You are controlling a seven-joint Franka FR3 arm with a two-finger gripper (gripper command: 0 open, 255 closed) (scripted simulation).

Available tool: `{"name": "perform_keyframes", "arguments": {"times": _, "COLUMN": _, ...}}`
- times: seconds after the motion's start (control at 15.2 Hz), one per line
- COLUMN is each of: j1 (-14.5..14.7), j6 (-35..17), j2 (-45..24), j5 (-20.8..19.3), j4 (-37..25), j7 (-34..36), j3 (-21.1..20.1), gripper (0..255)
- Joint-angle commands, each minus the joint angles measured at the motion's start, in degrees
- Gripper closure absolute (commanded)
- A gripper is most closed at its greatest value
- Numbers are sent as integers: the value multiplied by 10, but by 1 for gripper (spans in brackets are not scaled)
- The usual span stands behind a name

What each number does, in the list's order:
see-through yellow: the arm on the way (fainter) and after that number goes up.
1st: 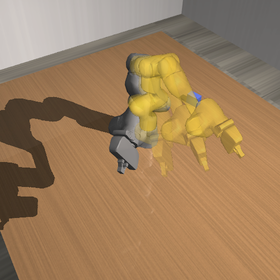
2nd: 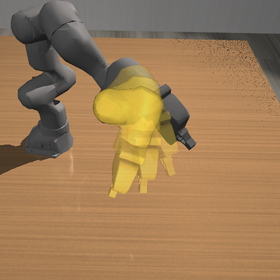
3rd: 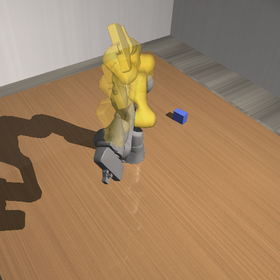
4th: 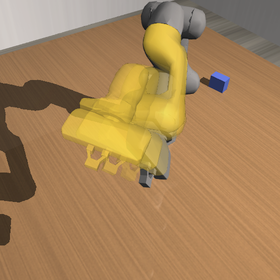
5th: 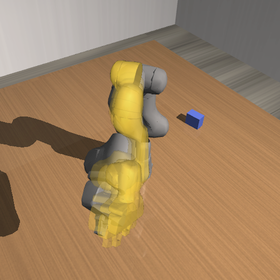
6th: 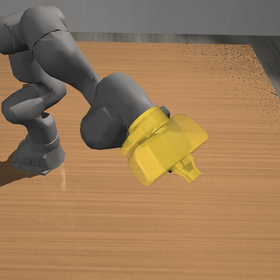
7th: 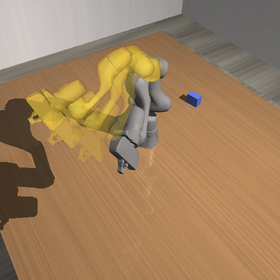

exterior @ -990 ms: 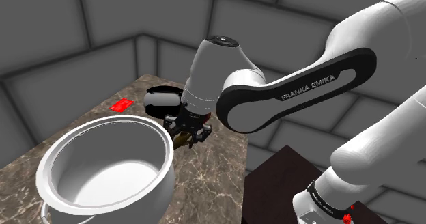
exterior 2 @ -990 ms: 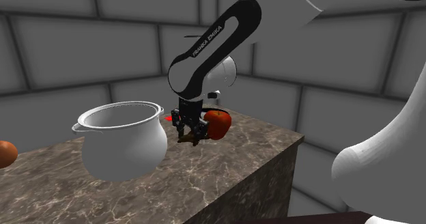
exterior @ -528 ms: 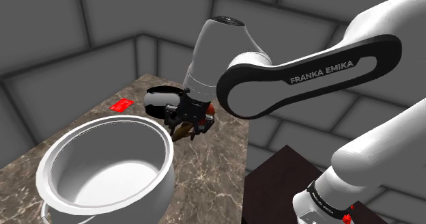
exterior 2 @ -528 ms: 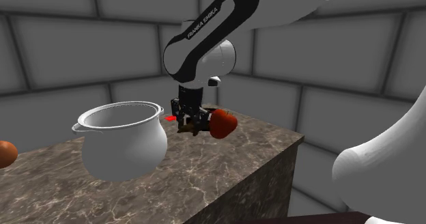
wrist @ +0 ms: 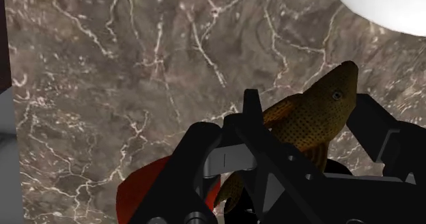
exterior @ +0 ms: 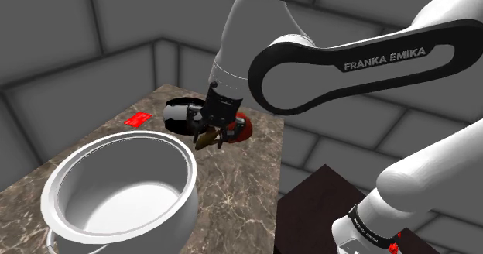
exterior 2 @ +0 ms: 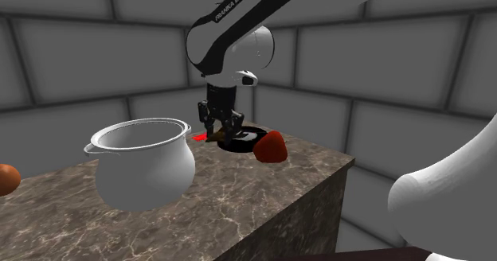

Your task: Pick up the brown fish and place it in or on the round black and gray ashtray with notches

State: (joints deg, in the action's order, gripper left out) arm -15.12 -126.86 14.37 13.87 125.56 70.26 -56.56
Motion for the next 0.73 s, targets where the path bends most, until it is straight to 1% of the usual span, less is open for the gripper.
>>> {"name": "perform_keyframes", "arguments": {"times": 0.0, "j1": 4, "j6": 17, "j2": 10, "j5": 7, "j4": -9, "j7": -5, "j3": 8, "gripper": 255}}
{"name": "perform_keyframes", "arguments": {"times": 0.26, "j1": -48, "j6": 9, "j2": -82, "j5": -78, "j4": -62, "j7": 12, "j3": -16, "gripper": 255}}
{"name": "perform_keyframes", "arguments": {"times": 0.4, "j1": -63, "j6": 10, "j2": -135, "j5": -132, "j4": -93, "j7": 29, "j3": -23, "gripper": 255}}
{"name": "perform_keyframes", "arguments": {"times": 0.53, "j1": -65, "j6": 17, "j2": -190, "j5": -187, "j4": -128, "j7": 47, "j3": -20, "gripper": 255}}
{"name": "perform_keyframes", "arguments": {"times": 0.66, "j1": -56, "j6": 29, "j2": -242, "j5": -236, "j4": -166, "j7": 60, "j3": -7, "gripper": 255}}
